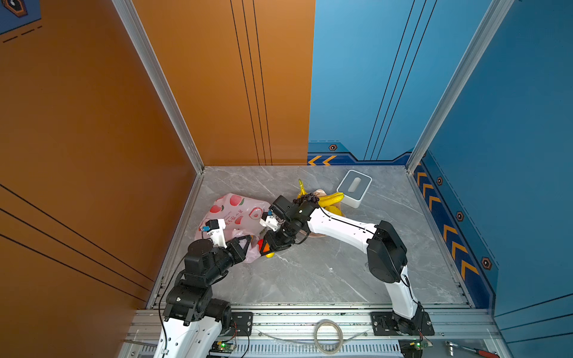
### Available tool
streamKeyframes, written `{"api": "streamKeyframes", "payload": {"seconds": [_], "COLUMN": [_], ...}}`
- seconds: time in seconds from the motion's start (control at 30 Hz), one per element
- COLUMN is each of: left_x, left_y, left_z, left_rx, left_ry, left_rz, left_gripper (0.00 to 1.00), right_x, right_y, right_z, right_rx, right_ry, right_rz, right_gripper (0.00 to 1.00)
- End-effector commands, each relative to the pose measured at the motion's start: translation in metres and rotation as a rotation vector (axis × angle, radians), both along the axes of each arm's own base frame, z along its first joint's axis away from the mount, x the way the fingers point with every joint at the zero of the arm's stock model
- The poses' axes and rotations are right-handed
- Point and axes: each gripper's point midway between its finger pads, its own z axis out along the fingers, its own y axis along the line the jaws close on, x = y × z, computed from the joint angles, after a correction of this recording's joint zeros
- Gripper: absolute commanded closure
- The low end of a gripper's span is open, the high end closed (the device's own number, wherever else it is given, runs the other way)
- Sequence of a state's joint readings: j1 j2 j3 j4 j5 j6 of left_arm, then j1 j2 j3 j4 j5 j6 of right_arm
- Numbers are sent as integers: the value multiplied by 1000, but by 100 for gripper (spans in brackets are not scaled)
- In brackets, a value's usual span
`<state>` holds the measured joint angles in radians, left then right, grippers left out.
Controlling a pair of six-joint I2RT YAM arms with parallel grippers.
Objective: Place the fruits into the plastic bag
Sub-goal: Place the fruit in the plastic bag.
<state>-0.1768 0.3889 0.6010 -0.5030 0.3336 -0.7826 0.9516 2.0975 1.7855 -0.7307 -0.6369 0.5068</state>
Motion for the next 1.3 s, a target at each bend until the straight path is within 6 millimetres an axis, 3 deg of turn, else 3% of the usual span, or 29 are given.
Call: {"api": "streamKeyframes", "payload": {"seconds": [0.0, 0.17, 0.23, 0.4, 0.6, 0.9, 1.03, 1.27], "left_x": [-1, -4, -7, -20, -38, -48, -45, -32], "left_y": [4, -3, -10, -24, -32, -29, -27, -24], "left_z": [11, 12, 12, 10, -4, -14, -14, -9], "left_rx": [16, 0, -16, -53, -76, -48, -39, -53], "left_ry": [-33, -36, -38, -38, -6, 23, 24, 16], "left_rz": [12, -32, -75, -165, -222, -224, -203, -159], "left_gripper": [100, 100, 100, 100, 100, 100, 100, 100], "right_x": [-12, -14, -5, 23, 50, 80, 82, 88], "right_y": [2, 9, 19, 38, 55, 43, 64, 112], "right_z": [-5, -11, 0, 5, 18, 34, 35, 20], "right_rx": [-2, -4, 30, 79, 132, 149, 205, 347], "right_ry": [31, 49, 42, 61, 26, -38, -33, 18], "right_rz": [13, 24, 21, -15, -72, -165, -196, -245], "right_gripper": [68, 67, 67, 68, 67, 67, 67, 66]}}
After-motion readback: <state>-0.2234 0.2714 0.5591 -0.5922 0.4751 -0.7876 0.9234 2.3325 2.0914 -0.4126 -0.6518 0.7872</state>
